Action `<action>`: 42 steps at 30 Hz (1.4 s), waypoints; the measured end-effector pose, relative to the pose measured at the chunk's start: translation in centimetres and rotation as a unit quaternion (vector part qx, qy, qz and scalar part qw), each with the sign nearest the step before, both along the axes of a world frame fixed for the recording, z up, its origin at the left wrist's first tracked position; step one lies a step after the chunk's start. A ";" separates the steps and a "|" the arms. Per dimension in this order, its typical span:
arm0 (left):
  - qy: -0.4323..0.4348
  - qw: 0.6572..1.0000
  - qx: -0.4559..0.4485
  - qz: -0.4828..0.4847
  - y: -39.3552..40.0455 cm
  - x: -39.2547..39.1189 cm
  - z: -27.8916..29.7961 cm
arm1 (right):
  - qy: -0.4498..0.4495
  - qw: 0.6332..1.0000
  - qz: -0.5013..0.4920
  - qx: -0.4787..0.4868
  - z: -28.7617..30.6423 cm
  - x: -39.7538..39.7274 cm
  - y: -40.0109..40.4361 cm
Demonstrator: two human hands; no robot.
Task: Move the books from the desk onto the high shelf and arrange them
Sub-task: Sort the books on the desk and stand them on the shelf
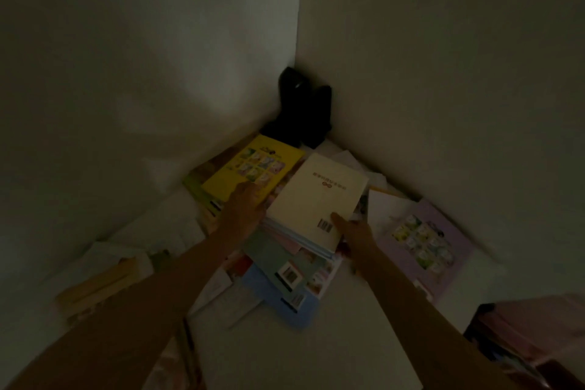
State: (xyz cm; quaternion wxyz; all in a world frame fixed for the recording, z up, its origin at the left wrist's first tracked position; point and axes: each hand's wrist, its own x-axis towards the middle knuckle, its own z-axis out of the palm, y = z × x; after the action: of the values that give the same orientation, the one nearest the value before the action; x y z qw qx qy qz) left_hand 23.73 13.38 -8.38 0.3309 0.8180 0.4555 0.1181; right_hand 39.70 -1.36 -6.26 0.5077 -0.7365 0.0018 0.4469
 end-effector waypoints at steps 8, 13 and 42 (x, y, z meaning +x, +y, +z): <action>0.189 0.982 -0.014 0.010 1.9 1.1 -0.8 | -0.051 0.998 0.047 -0.004 -1.3 1.1 0.0; -0.064 0.994 0.052 0.070 2.8 -0.6 3.6 | -0.079 0.995 0.059 -0.035 -0.7 0.9 0.2; -0.340 0.858 -0.334 0.194 -3.7 -8.9 4.0 | -0.414 0.905 0.068 0.069 8.6 -3.4 -0.8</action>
State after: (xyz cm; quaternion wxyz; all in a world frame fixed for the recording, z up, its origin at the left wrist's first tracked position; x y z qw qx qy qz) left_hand 14.87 9.72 -4.33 0.6884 0.4625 0.4767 0.2915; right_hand 36.34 -2.19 2.38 0.4806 -0.8169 -0.2893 0.1339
